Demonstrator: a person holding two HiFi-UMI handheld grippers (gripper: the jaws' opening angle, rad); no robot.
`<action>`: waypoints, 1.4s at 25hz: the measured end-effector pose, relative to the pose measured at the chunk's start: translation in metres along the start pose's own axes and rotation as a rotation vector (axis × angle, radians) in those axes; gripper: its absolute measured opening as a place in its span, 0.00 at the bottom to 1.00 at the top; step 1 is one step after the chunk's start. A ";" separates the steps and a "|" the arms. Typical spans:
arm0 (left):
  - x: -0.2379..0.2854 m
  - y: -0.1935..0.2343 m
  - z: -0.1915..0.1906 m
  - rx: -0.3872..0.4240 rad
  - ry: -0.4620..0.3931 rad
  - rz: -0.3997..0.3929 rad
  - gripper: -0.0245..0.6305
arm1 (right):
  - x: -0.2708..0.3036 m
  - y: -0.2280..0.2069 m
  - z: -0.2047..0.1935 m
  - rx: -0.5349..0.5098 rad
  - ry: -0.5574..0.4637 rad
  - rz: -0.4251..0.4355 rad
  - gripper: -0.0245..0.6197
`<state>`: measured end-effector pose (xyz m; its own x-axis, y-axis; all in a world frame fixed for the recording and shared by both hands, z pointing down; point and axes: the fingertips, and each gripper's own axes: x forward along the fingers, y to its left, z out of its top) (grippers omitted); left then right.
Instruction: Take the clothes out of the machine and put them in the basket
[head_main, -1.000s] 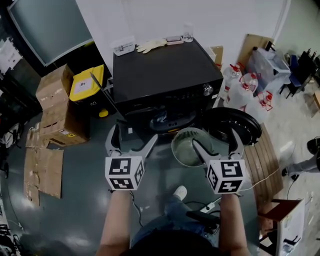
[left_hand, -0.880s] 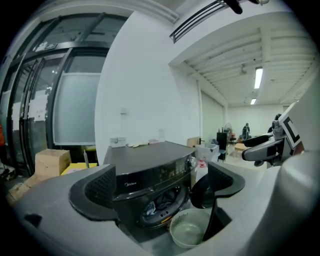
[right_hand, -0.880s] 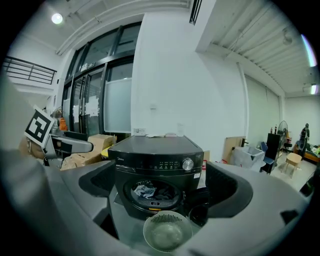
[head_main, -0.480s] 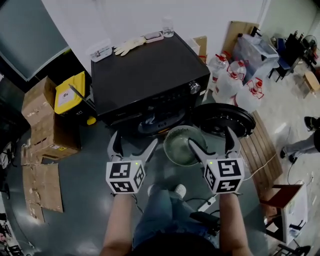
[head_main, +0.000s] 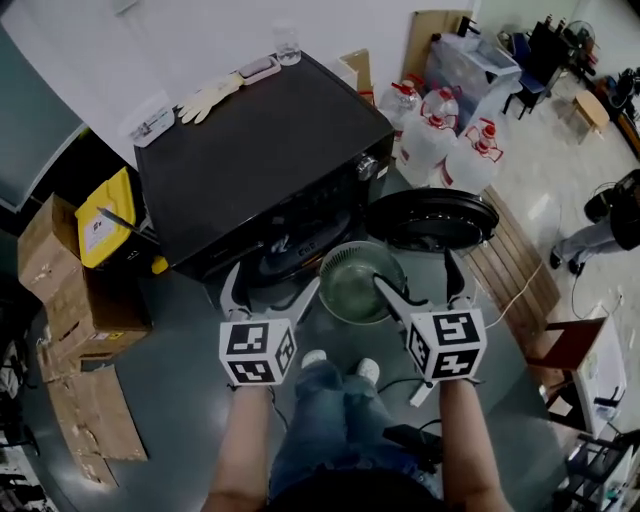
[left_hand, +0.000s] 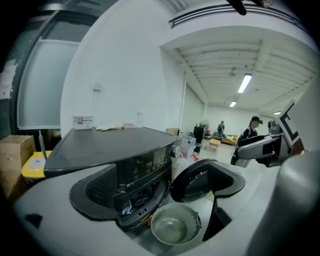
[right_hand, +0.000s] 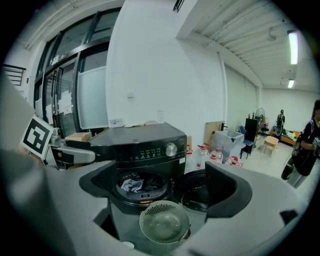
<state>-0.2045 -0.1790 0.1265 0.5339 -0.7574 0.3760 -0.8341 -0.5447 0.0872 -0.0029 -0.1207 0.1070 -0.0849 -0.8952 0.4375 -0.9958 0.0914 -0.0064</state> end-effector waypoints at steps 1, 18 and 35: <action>0.006 0.002 -0.001 0.006 0.010 -0.019 0.90 | 0.003 0.001 -0.002 0.008 0.010 -0.017 0.89; 0.086 -0.016 -0.052 0.177 0.179 -0.339 0.90 | 0.045 0.005 -0.047 0.155 0.123 -0.256 0.89; 0.163 -0.038 -0.146 0.114 0.292 -0.341 0.90 | 0.073 -0.039 -0.151 0.187 0.204 -0.241 0.89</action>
<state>-0.1061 -0.2297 0.3190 0.6997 -0.4039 0.5893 -0.5884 -0.7936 0.1548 0.0354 -0.1240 0.2751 0.1423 -0.7742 0.6168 -0.9772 -0.2092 -0.0372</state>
